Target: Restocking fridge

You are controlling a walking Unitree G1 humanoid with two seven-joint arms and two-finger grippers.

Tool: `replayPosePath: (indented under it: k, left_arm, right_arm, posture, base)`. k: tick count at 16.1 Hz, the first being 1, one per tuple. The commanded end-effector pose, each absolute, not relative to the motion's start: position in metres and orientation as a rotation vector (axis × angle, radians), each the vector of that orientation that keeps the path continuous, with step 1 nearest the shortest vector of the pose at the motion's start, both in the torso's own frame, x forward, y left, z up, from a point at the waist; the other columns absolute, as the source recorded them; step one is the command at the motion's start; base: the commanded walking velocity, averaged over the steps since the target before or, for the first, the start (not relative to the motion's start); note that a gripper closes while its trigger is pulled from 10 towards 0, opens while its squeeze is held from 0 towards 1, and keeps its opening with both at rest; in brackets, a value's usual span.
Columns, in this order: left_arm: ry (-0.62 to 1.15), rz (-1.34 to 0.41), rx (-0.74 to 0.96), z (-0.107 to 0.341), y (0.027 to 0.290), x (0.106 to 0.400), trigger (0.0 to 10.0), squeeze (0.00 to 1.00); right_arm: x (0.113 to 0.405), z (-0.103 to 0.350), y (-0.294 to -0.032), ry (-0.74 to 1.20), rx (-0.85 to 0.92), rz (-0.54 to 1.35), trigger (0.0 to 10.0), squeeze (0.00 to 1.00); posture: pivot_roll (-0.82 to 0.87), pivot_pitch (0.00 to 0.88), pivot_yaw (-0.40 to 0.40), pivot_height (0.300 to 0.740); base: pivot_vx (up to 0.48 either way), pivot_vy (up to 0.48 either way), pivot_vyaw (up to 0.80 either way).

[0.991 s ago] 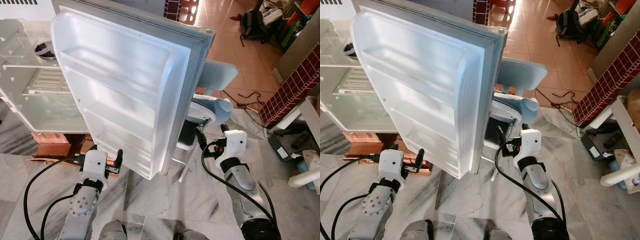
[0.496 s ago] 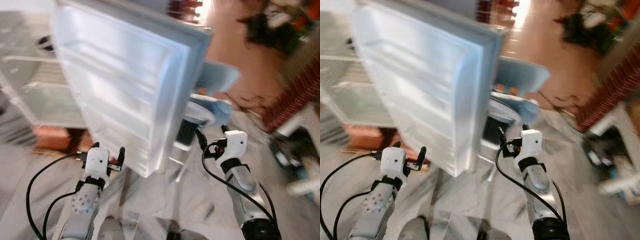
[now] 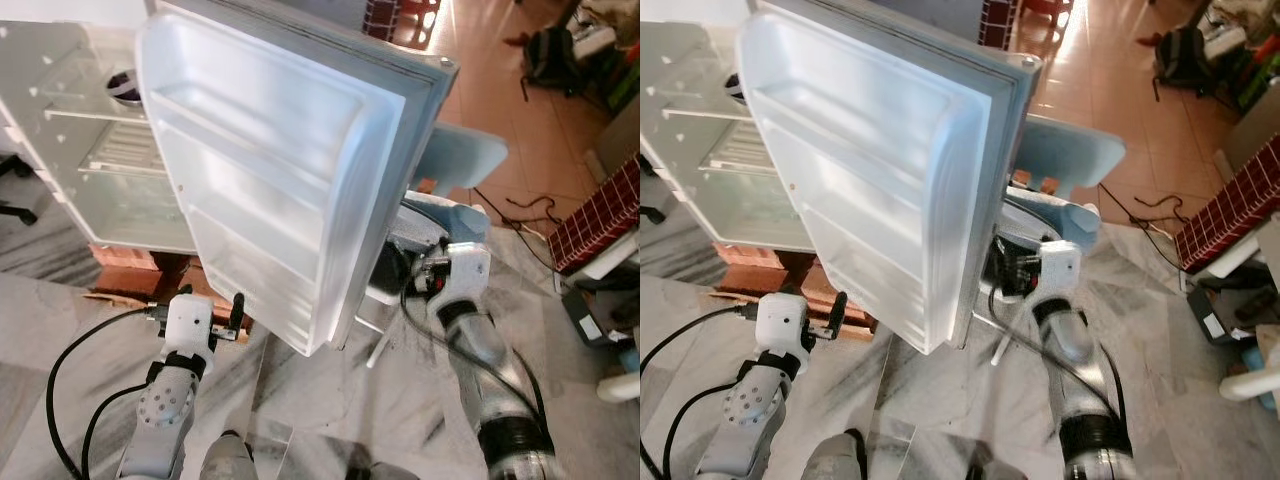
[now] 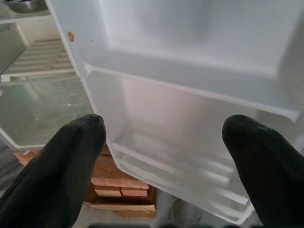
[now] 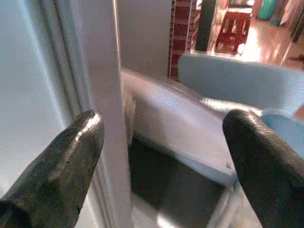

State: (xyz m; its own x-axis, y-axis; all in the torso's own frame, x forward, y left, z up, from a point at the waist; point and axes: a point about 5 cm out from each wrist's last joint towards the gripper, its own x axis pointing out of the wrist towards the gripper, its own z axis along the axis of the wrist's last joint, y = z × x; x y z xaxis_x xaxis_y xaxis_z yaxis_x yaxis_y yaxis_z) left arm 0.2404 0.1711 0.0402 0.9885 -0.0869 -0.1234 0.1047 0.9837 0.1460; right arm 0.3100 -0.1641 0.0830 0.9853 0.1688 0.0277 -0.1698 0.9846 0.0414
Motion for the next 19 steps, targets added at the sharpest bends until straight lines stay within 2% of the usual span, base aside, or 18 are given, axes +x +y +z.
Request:
replayPosePath:
  k: [1, 4, 8, 9, 11, 14, 16, 19]
  left_arm:
    - [0.151, -0.065, 0.145, 0.036, 0.174, 0.237, 10.0, 0.0]
    - [0.21, 0.005, 0.071, 0.027, 0.183, 0.225, 10.0, 0.0]
    - [0.252, -0.003, 0.053, 0.019, 0.182, 0.203, 10.0, 0.0]
    - [0.267, -0.004, 0.064, 0.015, 0.184, 0.196, 10.0, 0.0]
    - [0.279, 0.005, 0.067, 0.014, 0.187, 0.193, 10.0, 0.0]
    - [0.288, 0.014, 0.074, 0.014, 0.188, 0.191, 10.0, 0.0]
    - [0.286, 0.012, 0.08, 0.014, 0.188, 0.191, 10.0, 0.0]
    - [0.287, 0.025, 0.081, 0.014, 0.19, 0.188, 10.0, 0.0]
  right_arm:
    - [0.322, 0.092, -0.164, -0.044, 0.057, 0.141, 10.0, 0.0]
    - [0.344, 0.116, -0.154, -0.095, 0.079, 0.142, 10.0, 0.0]
    - [0.363, 0.138, -0.139, -0.126, 0.224, 0.199, 10.0, 0.0]
    - [0.36, 0.154, -0.113, -0.148, 0.439, 0.419, 10.0, 0.0]
    - [0.349, 0.17, -0.096, -0.186, 0.574, 0.617, 10.0, 0.0]
    - [0.31, 0.2, -0.082, -0.231, 0.791, 0.99, 10.0, 0.0]
    - [0.291, 0.198, -0.084, -0.19, 0.799, 1.108, 10.0, 0.0]
    - [0.28, 0.147, -0.103, 0.029, 0.63, 1.065, 10.0, 0.0]
  posture:
    - [0.13, 0.095, -0.076, 0.74]
    - [0.15, 0.094, -0.086, 0.74]
    - [0.17, 0.095, -0.096, 0.74]
    - [0.17, 0.097, -0.099, 0.74]
    - [0.17, 0.096, -0.102, 0.74]
    - [0.17, 0.097, -0.101, 0.74]
    - [0.17, 0.097, -0.101, 0.74]
    - [0.18, 0.1, -0.106, 0.74]
  base:
    - [0.0, 0.0, 0.0]
    - [0.0, 0.0, 0.0]
    - [0.0, 0.0, 0.0]
    - [0.0, 0.0, 0.0]
    - [0.0, 0.0, 0.0]
    - [0.0, 0.0, 0.0]
    - [0.0, 0.0, 0.0]
    - [0.0, 0.0, 0.0]
